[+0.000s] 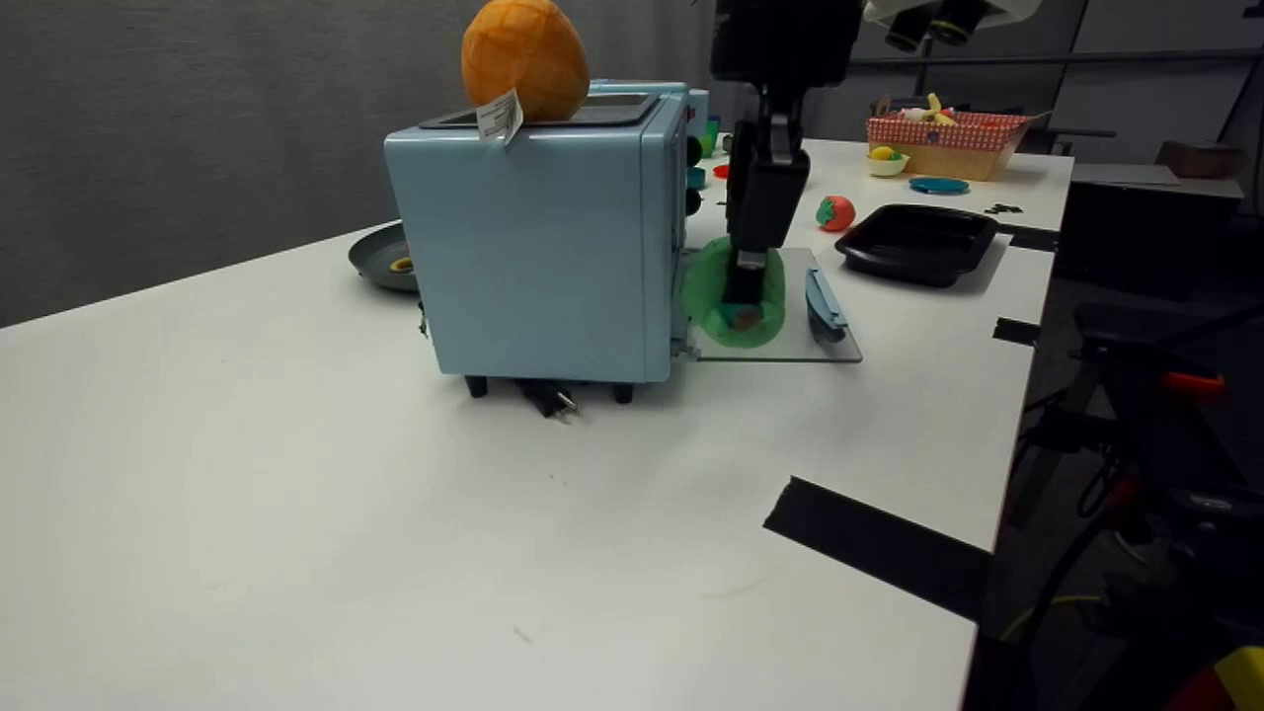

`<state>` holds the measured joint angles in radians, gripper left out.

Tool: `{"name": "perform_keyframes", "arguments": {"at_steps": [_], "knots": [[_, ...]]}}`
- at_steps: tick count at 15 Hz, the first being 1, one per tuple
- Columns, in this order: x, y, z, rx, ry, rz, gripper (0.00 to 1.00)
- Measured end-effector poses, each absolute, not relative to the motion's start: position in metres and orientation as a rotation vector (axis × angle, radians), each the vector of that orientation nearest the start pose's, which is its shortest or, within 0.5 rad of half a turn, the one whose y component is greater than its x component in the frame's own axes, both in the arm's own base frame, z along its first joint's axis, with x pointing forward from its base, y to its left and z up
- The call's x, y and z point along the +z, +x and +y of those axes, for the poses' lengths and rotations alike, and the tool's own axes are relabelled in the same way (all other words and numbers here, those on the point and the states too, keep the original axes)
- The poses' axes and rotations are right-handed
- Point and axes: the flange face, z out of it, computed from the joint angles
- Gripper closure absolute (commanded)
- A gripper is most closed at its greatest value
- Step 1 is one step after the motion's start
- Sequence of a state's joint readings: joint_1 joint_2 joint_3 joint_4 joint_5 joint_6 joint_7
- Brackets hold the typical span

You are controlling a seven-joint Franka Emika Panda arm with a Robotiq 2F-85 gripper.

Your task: Remove the pear plushie from the oven door then close the oven door

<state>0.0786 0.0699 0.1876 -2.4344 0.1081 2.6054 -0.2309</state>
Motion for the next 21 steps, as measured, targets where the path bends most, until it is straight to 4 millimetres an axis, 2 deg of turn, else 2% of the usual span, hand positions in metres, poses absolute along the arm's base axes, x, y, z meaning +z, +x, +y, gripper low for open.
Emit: {"name": "perform_keyframes", "arguments": {"at_steps": [4, 7, 15, 21], "knots": [[0.301, 0.486, 0.153, -0.196, -2.979, -0.684, 0.96], [0.312, 0.497, 0.165, -0.238, -2.970, -0.729, 0.96], [0.310, 0.512, 0.178, -0.196, -2.955, -0.739, 0.96], [0.304, 0.507, 0.206, -0.105, -2.904, -0.741, 0.96]]}}
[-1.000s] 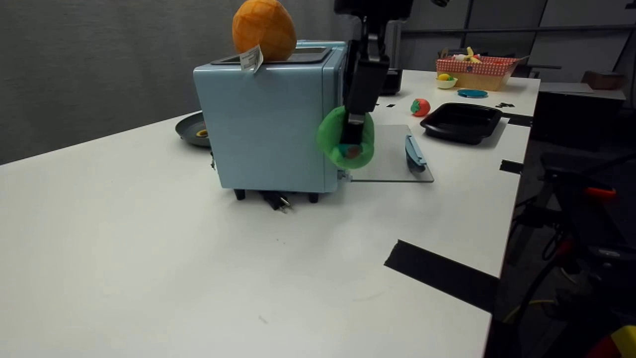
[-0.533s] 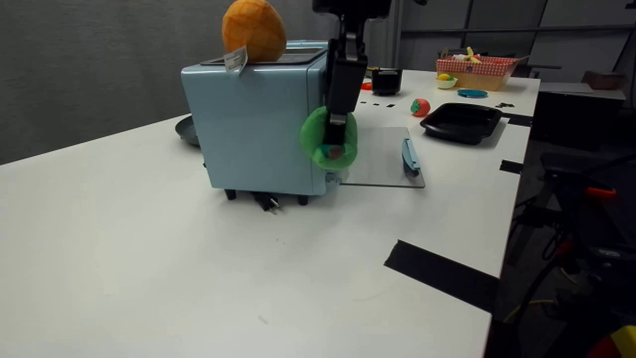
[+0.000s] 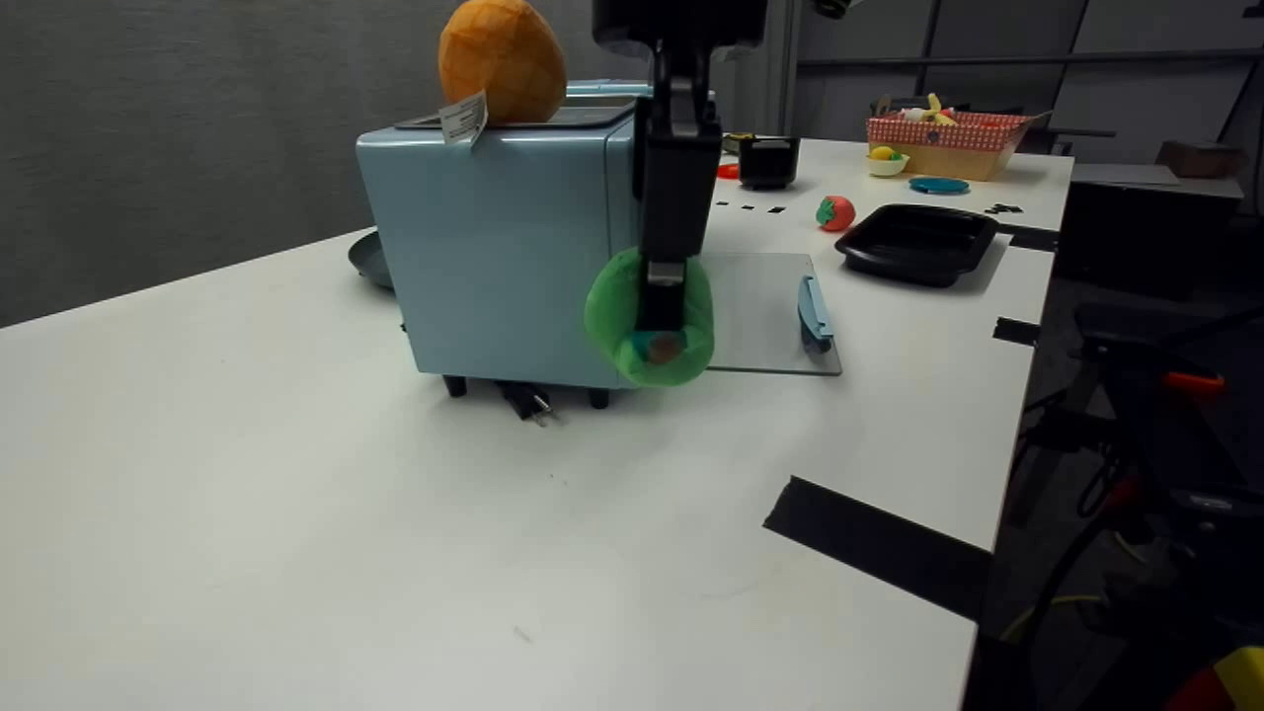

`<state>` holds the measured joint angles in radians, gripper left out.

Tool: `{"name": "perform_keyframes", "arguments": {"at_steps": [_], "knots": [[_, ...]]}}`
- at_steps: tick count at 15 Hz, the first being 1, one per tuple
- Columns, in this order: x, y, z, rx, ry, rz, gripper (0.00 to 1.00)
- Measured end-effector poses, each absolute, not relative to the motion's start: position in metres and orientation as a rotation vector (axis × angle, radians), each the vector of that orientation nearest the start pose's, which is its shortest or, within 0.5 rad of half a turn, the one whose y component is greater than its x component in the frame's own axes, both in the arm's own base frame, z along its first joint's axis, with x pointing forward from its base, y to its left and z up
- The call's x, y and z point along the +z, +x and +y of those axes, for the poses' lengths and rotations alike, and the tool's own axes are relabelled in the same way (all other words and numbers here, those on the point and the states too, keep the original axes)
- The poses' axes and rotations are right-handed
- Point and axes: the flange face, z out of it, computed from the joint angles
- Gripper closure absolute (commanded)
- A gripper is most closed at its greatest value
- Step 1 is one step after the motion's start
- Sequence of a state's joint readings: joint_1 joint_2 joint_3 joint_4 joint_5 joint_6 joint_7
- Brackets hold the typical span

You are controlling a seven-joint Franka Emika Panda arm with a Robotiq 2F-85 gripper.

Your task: Remove the pear plushie from the oven door then close the oven door

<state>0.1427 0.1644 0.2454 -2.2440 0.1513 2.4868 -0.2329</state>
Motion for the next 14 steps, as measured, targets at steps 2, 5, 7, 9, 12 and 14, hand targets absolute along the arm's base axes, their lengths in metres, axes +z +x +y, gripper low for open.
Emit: {"name": "perform_keyframes", "arguments": {"at_steps": [2, 5, 7, 9, 12, 14], "knots": [[0.306, 0.508, 0.210, -0.118, -2.900, -0.749, 0.96], [0.315, 0.515, 0.210, -0.158, -2.900, -0.753, 0.58], [0.320, 0.520, 0.210, -0.178, -2.900, -0.750, 0.52], [0.323, 0.523, 0.209, -0.189, -2.900, -0.749, 0.37], [0.325, 0.522, 0.215, -0.197, -2.895, -0.760, 0.15], [0.326, 0.521, 0.219, -0.196, -2.891, -0.769, 0.01]]}}
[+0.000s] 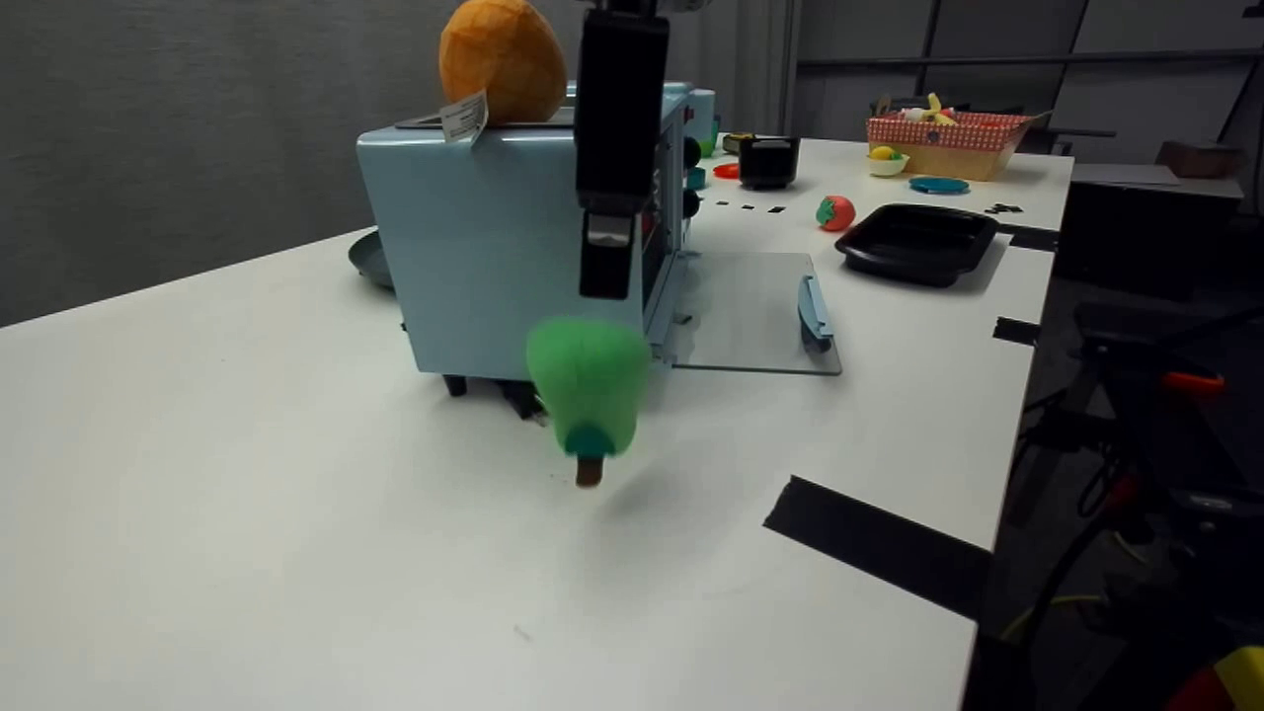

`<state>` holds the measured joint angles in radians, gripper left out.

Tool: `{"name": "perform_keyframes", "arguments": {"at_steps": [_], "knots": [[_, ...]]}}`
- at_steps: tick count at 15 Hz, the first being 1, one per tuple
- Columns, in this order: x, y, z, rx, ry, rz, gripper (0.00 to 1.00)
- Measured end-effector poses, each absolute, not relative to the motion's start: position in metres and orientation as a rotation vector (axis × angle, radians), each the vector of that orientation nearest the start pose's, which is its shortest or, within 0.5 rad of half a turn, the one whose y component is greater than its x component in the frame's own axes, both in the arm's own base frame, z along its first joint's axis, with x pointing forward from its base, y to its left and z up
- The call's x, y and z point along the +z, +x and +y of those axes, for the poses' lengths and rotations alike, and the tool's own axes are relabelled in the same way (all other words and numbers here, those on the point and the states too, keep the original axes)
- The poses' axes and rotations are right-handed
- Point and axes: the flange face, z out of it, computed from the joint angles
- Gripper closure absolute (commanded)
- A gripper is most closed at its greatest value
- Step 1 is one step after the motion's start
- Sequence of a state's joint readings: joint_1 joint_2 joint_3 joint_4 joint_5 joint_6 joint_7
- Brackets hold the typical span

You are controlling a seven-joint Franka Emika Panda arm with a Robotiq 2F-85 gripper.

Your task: Remove the pear plushie from the oven door then close the oven door

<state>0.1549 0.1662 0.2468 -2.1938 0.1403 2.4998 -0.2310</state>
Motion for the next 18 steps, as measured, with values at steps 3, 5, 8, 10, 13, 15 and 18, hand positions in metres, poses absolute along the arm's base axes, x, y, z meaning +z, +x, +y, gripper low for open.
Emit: {"name": "perform_keyframes", "arguments": {"at_steps": [3, 5, 8, 10, 13, 15, 18], "knots": [[0.325, 0.518, 0.226, -0.193, -2.886, -0.782, 0.00], [0.324, 0.516, 0.229, -0.188, -2.884, -0.787, 0.00], [0.323, 0.516, 0.228, -0.185, -2.885, -0.781, 0.00], [0.321, 0.515, 0.227, -0.178, -2.891, -0.764, 0.00], [0.318, 0.511, 0.225, -0.162, -2.905, -0.723, 0.00], [0.316, 0.506, 0.221, -0.147, -2.917, -0.700, 0.00], [0.309, 0.496, 0.211, -0.116, -2.939, -0.650, 0.00]]}}
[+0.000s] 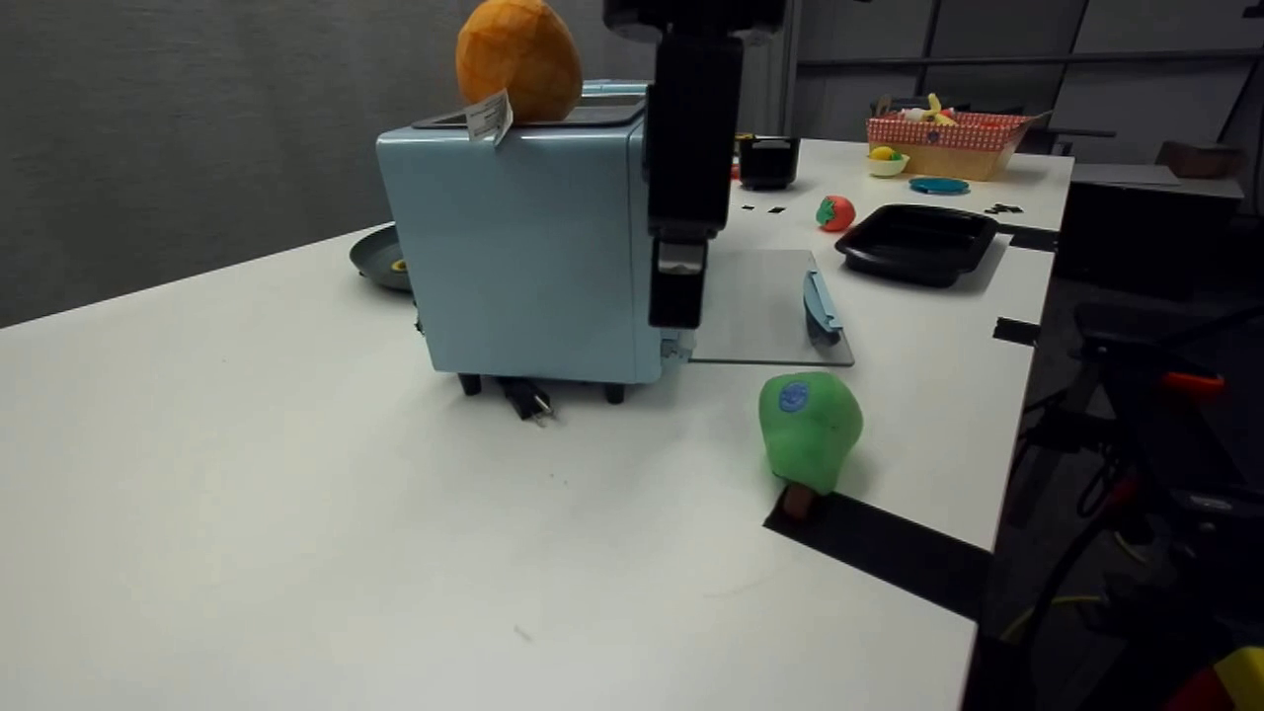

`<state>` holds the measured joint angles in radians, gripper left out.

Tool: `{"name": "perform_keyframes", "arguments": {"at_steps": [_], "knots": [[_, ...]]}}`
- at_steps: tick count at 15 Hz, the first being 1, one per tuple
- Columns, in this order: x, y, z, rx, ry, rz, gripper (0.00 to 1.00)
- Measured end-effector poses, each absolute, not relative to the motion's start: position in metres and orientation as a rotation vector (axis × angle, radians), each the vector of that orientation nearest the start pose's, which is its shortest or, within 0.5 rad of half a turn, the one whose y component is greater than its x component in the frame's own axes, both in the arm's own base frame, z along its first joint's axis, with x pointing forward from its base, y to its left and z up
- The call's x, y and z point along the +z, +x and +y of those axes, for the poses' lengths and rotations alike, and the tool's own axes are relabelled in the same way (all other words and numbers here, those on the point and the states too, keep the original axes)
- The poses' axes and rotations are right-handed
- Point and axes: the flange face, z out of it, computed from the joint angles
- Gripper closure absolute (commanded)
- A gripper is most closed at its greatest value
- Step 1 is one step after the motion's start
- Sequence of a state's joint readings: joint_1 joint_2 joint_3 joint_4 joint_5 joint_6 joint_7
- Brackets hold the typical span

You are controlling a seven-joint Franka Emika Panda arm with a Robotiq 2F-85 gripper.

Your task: Remove the pear plushie from the oven door then close the oven door

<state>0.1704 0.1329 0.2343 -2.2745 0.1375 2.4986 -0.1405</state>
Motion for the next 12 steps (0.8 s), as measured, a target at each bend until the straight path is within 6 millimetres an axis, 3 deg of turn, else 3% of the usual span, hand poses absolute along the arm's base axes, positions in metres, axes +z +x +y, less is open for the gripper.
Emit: {"name": "perform_keyframes", "arguments": {"at_steps": [7, 12], "knots": [[0.289, 0.484, 0.144, -0.040, -3.017, -0.479, 0.00], [0.277, 0.470, 0.115, 0.014, -3.045, -0.376, 0.00]]}}
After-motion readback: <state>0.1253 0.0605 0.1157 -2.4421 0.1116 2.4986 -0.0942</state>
